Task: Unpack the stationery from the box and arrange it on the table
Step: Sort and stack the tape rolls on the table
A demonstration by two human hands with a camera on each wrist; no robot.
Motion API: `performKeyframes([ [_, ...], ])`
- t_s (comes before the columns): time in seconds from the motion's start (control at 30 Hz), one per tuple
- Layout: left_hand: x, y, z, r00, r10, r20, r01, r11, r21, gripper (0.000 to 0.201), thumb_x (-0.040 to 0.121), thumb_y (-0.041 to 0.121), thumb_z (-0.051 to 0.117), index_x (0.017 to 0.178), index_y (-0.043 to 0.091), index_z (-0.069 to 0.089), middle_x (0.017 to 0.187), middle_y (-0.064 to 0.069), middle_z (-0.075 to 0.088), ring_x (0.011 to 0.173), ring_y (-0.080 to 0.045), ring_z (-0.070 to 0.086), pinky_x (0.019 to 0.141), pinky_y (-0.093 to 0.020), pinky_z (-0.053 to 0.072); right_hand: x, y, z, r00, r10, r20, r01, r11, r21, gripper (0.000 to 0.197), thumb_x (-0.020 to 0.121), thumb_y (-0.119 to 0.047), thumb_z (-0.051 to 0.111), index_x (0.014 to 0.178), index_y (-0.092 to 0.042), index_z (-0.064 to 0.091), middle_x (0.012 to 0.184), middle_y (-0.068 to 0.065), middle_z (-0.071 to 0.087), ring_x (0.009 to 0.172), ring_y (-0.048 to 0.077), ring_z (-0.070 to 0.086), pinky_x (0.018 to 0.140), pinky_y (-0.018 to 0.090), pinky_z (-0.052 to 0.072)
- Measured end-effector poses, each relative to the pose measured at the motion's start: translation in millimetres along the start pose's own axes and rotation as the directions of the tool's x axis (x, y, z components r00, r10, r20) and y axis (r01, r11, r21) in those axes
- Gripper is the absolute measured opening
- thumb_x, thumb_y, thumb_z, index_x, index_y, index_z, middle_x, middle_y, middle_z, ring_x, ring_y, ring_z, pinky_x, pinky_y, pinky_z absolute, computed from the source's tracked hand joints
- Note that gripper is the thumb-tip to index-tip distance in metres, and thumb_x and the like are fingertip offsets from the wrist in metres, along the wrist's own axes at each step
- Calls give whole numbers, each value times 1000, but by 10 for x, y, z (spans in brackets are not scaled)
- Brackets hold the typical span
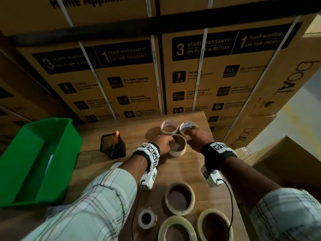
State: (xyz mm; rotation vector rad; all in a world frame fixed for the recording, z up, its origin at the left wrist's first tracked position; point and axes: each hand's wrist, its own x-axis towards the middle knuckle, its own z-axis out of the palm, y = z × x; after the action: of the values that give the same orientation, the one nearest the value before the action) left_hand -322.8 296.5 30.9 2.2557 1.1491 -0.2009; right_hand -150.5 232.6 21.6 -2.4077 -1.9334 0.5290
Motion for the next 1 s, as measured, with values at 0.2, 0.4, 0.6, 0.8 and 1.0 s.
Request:
performKeyframes([
  [0.2,186,9,166,985,-72,160,63,996,61,41,87,15,65,127,14,60,129,-11,61,120,-29,57,103,-33,44,135,106,44,1000,-16,12,16,1000,22,49,87,-25,60,133,-27,46,138,7,48,114,30,57,89,43,52],
  [0.4,196,-71,174,995,-56,84,56,998,3,20,84,17,67,103,12,66,106,-9,68,104,-28,62,87,-31,48,158,204,139,999,0,34,1,1000,-14,54,88,-17,56,137,-30,36,132,9,54,109,31,59,83,43,54],
  [0.6,94,-126,-1,994,-88,-63,72,970,-232,8,81,22,68,83,24,61,87,2,62,84,-16,59,74,-26,47,174,104,195,999,41,14,-41,999,-9,60,87,-9,54,138,-30,31,134,10,50,101,33,61,70,40,53],
  [0.8,-160,-219,-88,991,-61,-117,21,949,-316,4,85,15,65,87,16,61,92,-4,64,86,-20,59,80,-33,48,174,24,291,994,101,31,-100,995,-24,63,88,-12,50,143,-30,23,149,13,28,98,38,61,66,38,50],
  [1.0,-460,-352,-133,985,-84,-149,31,944,-327,4,83,19,65,83,19,61,91,-4,66,87,-22,61,81,-37,50,-20,-91,295,985,165,53,-163,986,-42,37,95,-27,37,125,-18,56,122,15,60,108,33,59,86,38,51],
])
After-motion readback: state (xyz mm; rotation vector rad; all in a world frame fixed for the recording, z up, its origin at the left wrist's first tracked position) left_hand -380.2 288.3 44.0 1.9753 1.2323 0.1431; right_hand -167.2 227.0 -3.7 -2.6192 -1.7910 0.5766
